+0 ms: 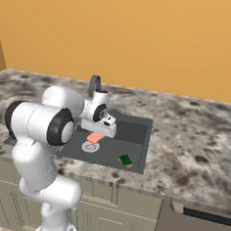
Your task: Pick up the bar soap and sponge from the sink, and place them back in the cabinet, and close the cabinet doors.
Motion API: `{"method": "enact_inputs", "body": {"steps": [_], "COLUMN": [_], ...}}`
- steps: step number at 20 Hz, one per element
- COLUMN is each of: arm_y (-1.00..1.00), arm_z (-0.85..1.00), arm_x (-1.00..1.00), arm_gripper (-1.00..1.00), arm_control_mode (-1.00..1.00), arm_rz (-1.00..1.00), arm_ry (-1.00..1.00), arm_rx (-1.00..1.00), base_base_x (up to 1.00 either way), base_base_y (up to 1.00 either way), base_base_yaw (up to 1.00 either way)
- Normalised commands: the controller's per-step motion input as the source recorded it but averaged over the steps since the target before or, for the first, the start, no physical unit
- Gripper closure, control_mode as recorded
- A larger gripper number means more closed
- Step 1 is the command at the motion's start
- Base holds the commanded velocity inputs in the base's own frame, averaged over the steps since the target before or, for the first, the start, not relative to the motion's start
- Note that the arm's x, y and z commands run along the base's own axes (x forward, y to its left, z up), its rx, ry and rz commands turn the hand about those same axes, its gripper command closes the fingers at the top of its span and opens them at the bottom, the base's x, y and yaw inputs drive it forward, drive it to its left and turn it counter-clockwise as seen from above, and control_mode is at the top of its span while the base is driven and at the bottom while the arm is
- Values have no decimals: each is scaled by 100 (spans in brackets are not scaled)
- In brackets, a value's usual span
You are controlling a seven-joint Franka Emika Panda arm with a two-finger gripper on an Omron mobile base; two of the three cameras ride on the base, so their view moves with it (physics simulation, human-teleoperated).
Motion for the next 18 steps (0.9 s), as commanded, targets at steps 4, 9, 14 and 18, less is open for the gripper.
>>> {"method": "enact_inputs", "body": {"steps": [4,9,14,18], "arm_y": [0,0,0,0], "arm_z": [52,53,59,58], "arm_x": [-57,-57,-35,-56], "arm_gripper": [100,100,100,100], "arm_control_mode": [-100,-100,-100,-100], "arm_rz": [4,4,2,5], "arm_ry": [-5,-5,0,-1], "arm_rx": [-3,-1,0,0], "base_base_x": [0,0,0,0], "base_base_y": [0,0,0,0], "base_base_yaw": [0,0,0,0]}}
